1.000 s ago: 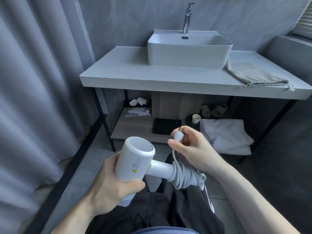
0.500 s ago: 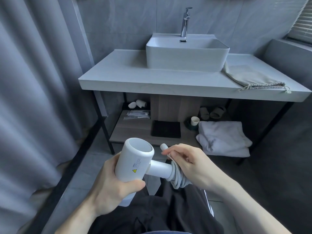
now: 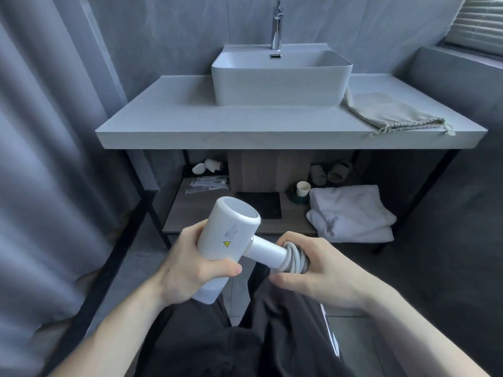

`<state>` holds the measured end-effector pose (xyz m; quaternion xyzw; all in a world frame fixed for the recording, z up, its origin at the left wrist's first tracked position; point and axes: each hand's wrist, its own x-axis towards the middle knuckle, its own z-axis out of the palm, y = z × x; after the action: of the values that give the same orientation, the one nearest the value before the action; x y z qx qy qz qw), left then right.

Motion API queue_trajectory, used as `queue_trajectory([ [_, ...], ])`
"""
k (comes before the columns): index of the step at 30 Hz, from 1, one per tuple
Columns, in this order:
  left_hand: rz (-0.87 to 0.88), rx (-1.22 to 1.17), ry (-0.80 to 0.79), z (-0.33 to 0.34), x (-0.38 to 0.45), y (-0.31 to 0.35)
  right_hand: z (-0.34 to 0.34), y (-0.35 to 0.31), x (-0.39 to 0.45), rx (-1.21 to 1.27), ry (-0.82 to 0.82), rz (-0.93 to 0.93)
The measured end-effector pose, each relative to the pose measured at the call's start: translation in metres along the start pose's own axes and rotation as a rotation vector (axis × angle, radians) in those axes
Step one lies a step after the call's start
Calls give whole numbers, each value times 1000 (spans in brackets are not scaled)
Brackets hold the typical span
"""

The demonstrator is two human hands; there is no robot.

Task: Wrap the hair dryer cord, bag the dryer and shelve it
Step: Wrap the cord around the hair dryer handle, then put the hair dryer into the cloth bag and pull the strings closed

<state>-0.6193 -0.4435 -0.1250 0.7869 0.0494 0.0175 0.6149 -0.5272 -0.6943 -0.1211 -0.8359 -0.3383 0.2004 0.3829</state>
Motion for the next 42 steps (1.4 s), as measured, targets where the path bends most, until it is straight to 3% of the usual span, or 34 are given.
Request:
queue_trajectory([
  [6, -28, 47, -150, 16, 70, 15, -29, 32, 12, 36, 114, 62],
  [11, -35, 229, -300, 39, 140, 37, -60, 60, 16, 150, 270, 126],
  [14, -14, 338, -304, 56, 188, 55, -85, 79, 17, 200, 368, 210],
  [21, 65, 243, -189, 116, 309, 99, -148, 125, 16, 384, 655, 361],
  [24, 138, 431, -125, 154, 362, 113, -167, 147, 15, 463, 776, 432],
  [29, 333, 668, -210, 225, 424, 140, -185, 169, 13, 567, 929, 504],
  [37, 132, 908, -488, 269, 471, 141, -187, 184, 9, 572, 985, 526],
  [39, 143, 967, -470, 264, 469, 135, -185, 182, 8, 542, 966, 519],
  [42, 211, 878, -264, 242, 459, 124, -182, 175, 7, 501, 948, 511],
])
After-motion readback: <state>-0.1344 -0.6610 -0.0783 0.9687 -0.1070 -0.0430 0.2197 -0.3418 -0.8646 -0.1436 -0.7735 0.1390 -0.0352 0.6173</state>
